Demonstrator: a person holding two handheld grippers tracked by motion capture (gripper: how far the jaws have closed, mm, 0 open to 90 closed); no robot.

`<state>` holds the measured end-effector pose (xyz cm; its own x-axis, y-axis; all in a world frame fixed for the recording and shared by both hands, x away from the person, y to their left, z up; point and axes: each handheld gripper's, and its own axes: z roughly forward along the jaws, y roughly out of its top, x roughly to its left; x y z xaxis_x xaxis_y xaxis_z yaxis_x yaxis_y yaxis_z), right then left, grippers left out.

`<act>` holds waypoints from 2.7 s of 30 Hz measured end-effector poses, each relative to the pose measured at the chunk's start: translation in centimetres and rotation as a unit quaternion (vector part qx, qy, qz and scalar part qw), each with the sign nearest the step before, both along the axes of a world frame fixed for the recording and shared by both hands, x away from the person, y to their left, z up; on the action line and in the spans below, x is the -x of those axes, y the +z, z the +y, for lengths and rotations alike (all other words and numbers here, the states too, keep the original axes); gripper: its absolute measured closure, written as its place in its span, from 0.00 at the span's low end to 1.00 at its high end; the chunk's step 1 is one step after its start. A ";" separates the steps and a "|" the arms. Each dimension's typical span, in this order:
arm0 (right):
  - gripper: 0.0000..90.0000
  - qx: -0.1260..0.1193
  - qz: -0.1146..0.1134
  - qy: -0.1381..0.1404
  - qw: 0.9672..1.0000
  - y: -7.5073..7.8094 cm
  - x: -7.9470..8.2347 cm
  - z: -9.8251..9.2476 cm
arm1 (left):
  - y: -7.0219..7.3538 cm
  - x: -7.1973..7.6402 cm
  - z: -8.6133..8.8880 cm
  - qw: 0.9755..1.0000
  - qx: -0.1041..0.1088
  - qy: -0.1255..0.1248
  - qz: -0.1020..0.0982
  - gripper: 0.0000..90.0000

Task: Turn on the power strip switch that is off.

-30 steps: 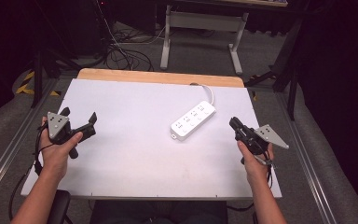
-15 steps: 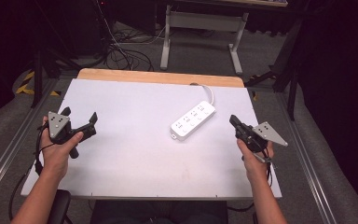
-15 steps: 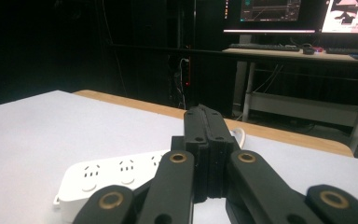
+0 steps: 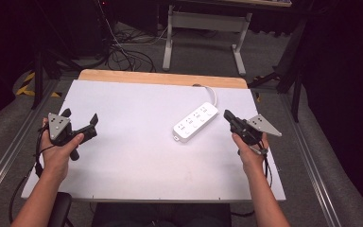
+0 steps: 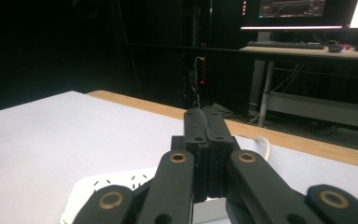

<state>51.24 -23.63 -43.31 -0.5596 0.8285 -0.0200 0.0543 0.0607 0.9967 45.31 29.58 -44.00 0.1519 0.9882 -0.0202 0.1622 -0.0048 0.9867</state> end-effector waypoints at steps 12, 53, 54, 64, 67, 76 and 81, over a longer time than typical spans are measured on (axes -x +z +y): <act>1.00 0.012 0.010 0.029 0.999 -0.3 -1.8 2.2 | 0.0 0.0 0.1 1.000 0.001 0.004 -0.001 0.09; 1.00 0.130 0.152 0.073 0.977 -4.7 -5.5 7.3 | -0.1 -0.1 0.2 1.000 -0.001 0.002 0.002 0.09; 1.00 0.133 0.155 0.073 0.976 -4.8 -5.6 7.4 | -0.1 -0.1 0.2 1.000 -0.001 0.002 0.002 0.09; 1.00 0.138 0.158 0.081 0.974 -4.9 -5.2 8.3 | -0.1 0.1 0.2 1.000 -0.001 0.003 0.003 0.09; 1.00 0.141 0.156 0.081 0.974 -4.9 -5.2 8.3 | -0.1 0.1 0.3 1.000 0.000 0.004 0.003 0.09; 1.00 0.108 0.175 0.074 0.976 -4.9 -5.4 7.8 | -0.1 0.0 0.4 1.000 0.002 0.004 0.003 0.09; 1.00 0.121 0.168 0.058 0.977 -4.8 -5.5 7.6 | -0.1 -0.1 0.3 1.000 0.000 0.002 0.004 0.09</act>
